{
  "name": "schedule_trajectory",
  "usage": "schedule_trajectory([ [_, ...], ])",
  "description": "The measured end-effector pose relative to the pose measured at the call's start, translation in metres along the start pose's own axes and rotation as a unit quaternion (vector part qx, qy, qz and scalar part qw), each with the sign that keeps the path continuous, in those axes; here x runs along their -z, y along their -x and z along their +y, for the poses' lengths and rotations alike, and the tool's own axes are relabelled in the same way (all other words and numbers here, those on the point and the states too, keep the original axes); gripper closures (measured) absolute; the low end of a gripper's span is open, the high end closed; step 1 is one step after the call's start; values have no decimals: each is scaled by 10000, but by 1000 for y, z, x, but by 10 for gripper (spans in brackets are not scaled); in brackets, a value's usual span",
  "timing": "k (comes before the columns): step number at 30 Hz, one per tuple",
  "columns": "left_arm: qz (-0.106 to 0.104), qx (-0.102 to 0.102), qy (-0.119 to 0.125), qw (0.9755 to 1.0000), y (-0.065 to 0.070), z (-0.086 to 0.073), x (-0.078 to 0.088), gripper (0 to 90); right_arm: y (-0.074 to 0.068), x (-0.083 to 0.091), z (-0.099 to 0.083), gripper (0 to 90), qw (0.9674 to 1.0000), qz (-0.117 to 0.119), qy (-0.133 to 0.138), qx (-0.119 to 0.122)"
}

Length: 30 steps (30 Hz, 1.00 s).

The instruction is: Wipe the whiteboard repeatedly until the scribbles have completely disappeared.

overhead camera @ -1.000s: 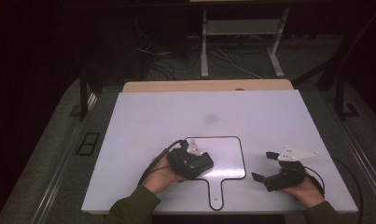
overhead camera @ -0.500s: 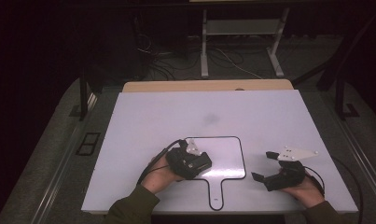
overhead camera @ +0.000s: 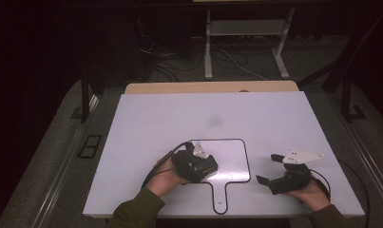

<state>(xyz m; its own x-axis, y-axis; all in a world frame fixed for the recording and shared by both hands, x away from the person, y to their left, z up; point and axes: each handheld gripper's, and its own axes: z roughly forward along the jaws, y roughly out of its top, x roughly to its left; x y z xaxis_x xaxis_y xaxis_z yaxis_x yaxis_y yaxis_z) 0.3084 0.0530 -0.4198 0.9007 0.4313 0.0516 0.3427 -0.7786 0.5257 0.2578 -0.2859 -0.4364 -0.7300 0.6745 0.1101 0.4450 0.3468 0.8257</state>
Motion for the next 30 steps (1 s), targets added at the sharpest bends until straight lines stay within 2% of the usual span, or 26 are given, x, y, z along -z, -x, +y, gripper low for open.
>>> schedule_trajectory([
  [2, 95, 88, 17, 9999, -4, -1, 0, 397, -1, 1, 0, 0, 10000, 3, 3, -17],
  [4, 115, 98, 17, 9999, -4, -1, 0, 397, 0, 1, 0, 0, 10000, 2, 8, -16],
  [5, 110, 27, -5, 9999, -3, -1, 0, 397, 0, 0, 0, 0, 10000, 2, 11, -5],
  [7, -37, 0, 4, 10000, 2, -1, 0, 397, 0, 0, 0, 0, 10000, 5, 0, 0],
  [10, -95, -70, 8, 9999, 5, -1, 1, 397, 0, 0, 0, 0, 10000, 6, -14, -2],
  [12, -113, -21, 38, 9999, 3, -1, 0, 397, 0, 0, 0, 0, 10000, 2, -17, -5],
  [16, 26, 66, 63, 10000, -2, -1, 0, 397, -1, 0, 0, 0, 10000, 3, -28, 4],
  [18, -29, 82, 90, 9999, -4, -2, 0, 396, -1, 0, 0, 0, 10000, 3, -27, 10],
  [21, -107, 208, 169, 9996, -7, -3, 0, 397, 0, -1, 0, 0, 10000, 14, -29, 13],
  [30, -144, 278, 326, 9990, -13, -2, 5, 398, -1, -1, -1, 0, 10000, 23, -35, 3],
])
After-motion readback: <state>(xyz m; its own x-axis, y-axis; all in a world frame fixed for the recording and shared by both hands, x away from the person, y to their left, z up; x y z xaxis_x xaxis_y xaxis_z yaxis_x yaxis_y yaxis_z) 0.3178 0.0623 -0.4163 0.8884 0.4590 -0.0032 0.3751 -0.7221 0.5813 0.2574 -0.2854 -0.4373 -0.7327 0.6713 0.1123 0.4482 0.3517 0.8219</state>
